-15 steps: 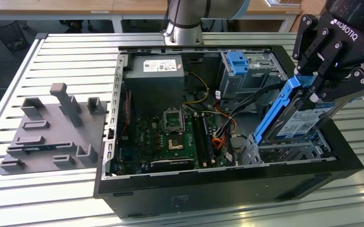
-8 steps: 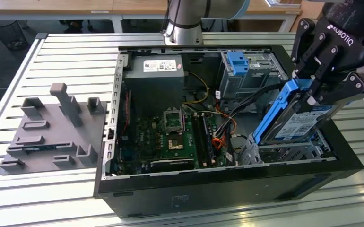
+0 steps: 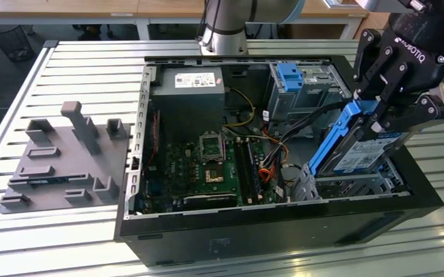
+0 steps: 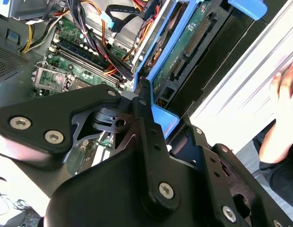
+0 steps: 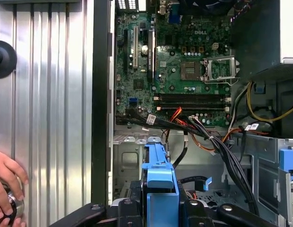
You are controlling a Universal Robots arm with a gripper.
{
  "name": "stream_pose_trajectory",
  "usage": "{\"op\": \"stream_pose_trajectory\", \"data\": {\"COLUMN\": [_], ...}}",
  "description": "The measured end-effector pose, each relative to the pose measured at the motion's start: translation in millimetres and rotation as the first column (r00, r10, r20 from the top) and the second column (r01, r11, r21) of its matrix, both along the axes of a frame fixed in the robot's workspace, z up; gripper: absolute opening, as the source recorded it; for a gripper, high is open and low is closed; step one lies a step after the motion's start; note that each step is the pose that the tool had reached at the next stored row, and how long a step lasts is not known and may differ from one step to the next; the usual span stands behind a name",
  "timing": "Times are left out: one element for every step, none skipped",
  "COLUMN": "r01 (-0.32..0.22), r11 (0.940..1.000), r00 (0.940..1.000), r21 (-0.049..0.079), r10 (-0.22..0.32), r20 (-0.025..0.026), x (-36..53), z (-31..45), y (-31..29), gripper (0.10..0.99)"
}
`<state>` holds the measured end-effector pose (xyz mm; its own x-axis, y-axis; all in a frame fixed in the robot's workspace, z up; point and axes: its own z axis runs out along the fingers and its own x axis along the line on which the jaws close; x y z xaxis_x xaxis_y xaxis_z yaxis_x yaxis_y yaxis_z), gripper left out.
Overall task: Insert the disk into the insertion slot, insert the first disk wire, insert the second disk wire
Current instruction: 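Insert the disk into the insertion slot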
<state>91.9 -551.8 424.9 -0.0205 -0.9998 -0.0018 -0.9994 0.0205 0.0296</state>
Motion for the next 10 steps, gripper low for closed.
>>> {"op": "stream_pose_trajectory", "data": {"r01": [0.0,0.0,0.0,0.0,0.0,0.0,0.0,0.0,0.0,0.0], "r11": [1.0,1.0,1.0,1.0,1.0,1.0,1.0,1.0,1.0,1.0], "r00": [1.0,1.0,1.0,1.0,1.0,1.0,1.0,1.0,1.0,1.0], "r21": [0.0,0.001,0.001,0.001,0.002,0.002,0.003,0.003,0.004,0.004], "r10": [0.0,0.0,0.0,0.0,0.0,0.0,0.0,0.0,0.0,0.0], "r20": [0.0,0.0,0.0,0.0,0.0,0.0,0.0,0.0,0.0,0.0], "x": [0.0,0.0,0.0,0.0,0.0,0.0,-0.1,-0.1,-0.1,-0.1], "z": [-0.8,-1.6,-2.5,-3.4,-4.2,-5.1,-5.9,-6.7,-7.5,-8.3], "y": [0.0,0.0,0.0,0.0,0.0,0.0,0.0,0.0,0.0,0.0], "gripper": [0.365,0.365,0.365,0.365,0.365,0.365,0.365,0.365,0.365,0.365]}}
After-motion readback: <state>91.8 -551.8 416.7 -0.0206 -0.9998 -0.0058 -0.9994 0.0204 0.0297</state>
